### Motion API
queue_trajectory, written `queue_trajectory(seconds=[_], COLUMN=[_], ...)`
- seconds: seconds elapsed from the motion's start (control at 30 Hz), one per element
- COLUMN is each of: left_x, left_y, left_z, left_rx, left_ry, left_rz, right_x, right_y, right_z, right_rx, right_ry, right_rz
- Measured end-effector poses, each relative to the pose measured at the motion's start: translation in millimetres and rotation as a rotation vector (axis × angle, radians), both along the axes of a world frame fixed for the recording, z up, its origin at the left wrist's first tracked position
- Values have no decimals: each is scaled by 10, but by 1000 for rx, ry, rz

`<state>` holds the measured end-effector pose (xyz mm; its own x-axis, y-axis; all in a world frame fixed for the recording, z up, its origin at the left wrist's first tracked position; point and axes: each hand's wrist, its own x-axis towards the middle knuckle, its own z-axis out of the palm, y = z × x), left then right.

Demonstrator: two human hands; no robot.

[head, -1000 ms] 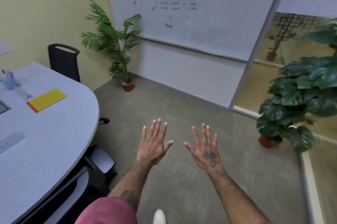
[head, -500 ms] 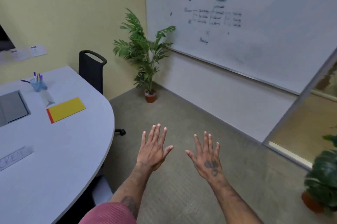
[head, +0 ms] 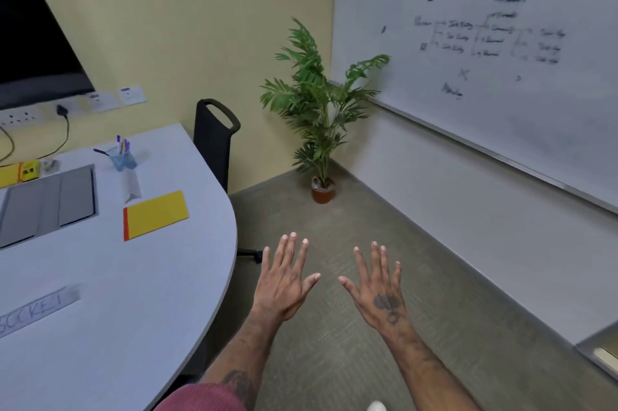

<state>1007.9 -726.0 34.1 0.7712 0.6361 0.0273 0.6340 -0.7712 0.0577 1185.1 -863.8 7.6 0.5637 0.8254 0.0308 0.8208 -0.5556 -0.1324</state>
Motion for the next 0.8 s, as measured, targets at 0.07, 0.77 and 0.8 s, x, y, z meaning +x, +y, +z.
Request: queue_trajectory(seconds=[0.07,0.77,0.8], left_x=[383,1369,1374], left_y=[304,2715,2756], left_z=[-44,-23,-6], left_rx=[-1,7,19], left_ry=[-6,-67,-55], left_rz=[80,574,563], right_x=[461,1841,1838], right_y=[419,3845,3877], right_z=[-52,43,65], right_rx=[-6,-18,-13], right_ry=[21,-12,-23], right_rz=[54,548,556])
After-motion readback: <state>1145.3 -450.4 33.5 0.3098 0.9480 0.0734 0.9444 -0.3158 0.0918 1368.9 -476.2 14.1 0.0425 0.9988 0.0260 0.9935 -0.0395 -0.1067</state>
